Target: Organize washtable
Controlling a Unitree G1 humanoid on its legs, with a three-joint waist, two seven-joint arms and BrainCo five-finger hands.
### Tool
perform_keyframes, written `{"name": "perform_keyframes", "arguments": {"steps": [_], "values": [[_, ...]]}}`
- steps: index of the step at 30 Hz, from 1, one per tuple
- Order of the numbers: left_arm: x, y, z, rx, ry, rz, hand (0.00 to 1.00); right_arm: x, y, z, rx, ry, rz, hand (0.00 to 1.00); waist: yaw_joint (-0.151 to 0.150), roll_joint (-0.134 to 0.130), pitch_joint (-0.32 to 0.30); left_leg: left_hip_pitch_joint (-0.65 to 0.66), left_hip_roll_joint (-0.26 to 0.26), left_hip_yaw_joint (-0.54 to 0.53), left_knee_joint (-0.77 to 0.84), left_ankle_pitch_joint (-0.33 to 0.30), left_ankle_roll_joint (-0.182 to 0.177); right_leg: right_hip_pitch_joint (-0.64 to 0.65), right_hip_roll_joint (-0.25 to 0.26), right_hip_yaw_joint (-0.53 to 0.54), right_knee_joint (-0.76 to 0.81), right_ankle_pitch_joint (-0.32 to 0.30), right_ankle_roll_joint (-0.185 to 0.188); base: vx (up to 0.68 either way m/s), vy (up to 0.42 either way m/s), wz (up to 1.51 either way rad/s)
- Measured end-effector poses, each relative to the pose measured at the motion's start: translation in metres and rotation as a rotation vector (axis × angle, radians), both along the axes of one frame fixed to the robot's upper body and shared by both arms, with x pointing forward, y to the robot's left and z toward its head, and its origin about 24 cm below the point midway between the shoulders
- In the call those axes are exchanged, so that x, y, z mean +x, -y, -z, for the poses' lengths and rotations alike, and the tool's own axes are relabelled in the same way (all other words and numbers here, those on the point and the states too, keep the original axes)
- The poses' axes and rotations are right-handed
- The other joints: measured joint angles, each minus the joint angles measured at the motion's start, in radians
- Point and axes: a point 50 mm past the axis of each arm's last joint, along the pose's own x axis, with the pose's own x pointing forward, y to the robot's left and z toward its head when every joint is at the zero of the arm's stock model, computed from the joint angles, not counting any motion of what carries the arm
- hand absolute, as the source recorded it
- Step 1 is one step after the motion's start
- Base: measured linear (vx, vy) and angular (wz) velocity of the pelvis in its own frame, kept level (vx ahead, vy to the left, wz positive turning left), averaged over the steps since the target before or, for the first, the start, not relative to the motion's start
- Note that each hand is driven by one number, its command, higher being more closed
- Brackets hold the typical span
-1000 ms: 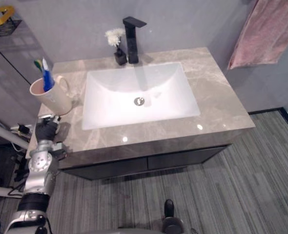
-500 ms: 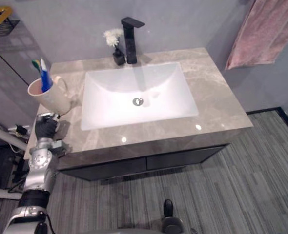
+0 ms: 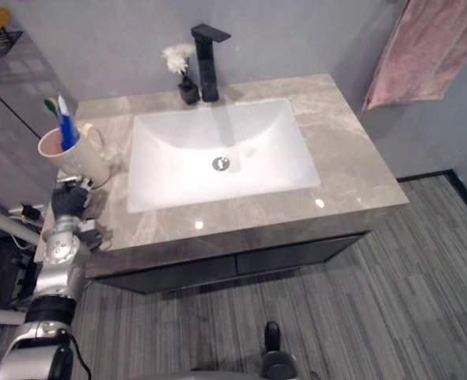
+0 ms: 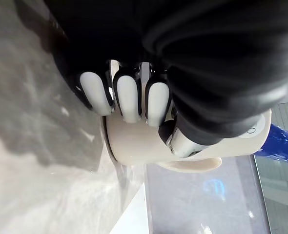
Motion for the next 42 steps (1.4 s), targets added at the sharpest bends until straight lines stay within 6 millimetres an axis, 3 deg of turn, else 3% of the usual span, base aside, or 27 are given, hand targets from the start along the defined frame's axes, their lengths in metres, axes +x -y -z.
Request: {"name": "perform_keyframes", "arguments": {"steps": [13, 21, 36, 42], "values": [[0.008, -0.006, -0.011, 0.014, 0.02, -0.024, 1.0, 0.0, 0.002, -0.001, -0.005, 0.003, 0.009, 0.0, -0.001, 0.008, 0.026, -0.01, -0.001, 0.012, -0.001, 0.0, 0.0, -0.02, 0.002, 0.013, 0.004, 0.0, 0.0, -0.01, -0.006, -0.02], [0.019, -0.011, -0.03, 0.039, 0.053, -0.036, 1.0, 0.0, 0.002, -0.001, -0.005, 0.002, 0.012, 0.0, -0.004, 0.011, 0.063, -0.023, -0.001, 0.02, 0.0, 0.001, -0.001, -0.04, 0.003, 0.021, 0.011, 0.0, 0.0, -0.03, -0.027, -0.03], [0.043, -0.028, -0.095, 0.108, 0.18, -0.107, 1.0, 0.005, 0.003, -0.001, -0.006, 0.019, 0.021, 0.0, -0.028, 0.008, 0.139, -0.092, -0.004, 0.048, 0.008, 0.005, -0.005, -0.147, 0.003, 0.054, 0.06, -0.001, -0.001, -0.02, -0.03, -0.06], [0.044, -0.043, -0.134, 0.132, 0.253, -0.16, 1.0, 0.006, 0.002, -0.001, 0.004, 0.029, 0.046, 0.0, -0.039, -0.02, 0.172, -0.13, -0.004, 0.064, 0.014, 0.008, -0.007, -0.205, 0.004, 0.078, 0.086, -0.001, -0.001, -0.04, -0.046, -0.09]]}}
